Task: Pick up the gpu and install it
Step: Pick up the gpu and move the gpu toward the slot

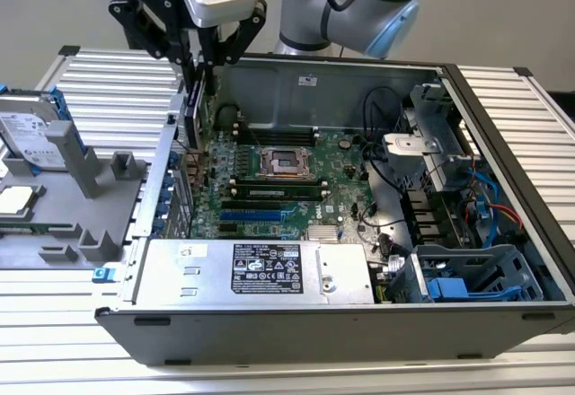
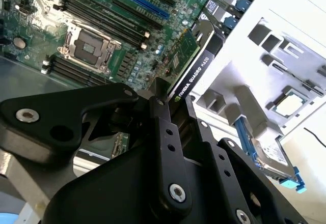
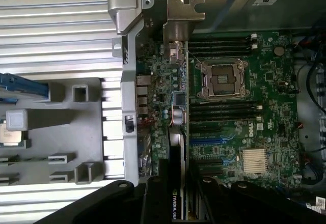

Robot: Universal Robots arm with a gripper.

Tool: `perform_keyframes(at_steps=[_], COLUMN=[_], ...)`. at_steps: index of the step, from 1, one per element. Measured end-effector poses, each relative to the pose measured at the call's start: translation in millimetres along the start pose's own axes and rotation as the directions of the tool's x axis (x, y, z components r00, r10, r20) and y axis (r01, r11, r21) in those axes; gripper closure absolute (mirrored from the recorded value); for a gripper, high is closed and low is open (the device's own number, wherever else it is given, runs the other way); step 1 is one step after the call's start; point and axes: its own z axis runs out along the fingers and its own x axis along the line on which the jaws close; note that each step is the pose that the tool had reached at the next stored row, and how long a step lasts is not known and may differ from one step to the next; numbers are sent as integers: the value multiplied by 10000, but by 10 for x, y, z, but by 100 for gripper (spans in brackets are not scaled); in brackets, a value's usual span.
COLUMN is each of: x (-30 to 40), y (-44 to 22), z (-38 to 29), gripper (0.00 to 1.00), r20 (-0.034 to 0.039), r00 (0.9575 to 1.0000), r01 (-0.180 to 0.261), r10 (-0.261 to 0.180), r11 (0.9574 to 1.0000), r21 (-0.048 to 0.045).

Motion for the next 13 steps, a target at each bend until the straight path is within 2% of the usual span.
perform_keyframes(at_steps=[4,11,13], x=[-27,-91,-111], y=[4,9,10], z=[1,3,4], gripper=[100,100,100], r20=[9,10,10], r00=[10000,10000,10000], r01=[2,3,3], r10=[-2,-3,-3], r11=[9999,9999,9998], r21=[137,141,177])
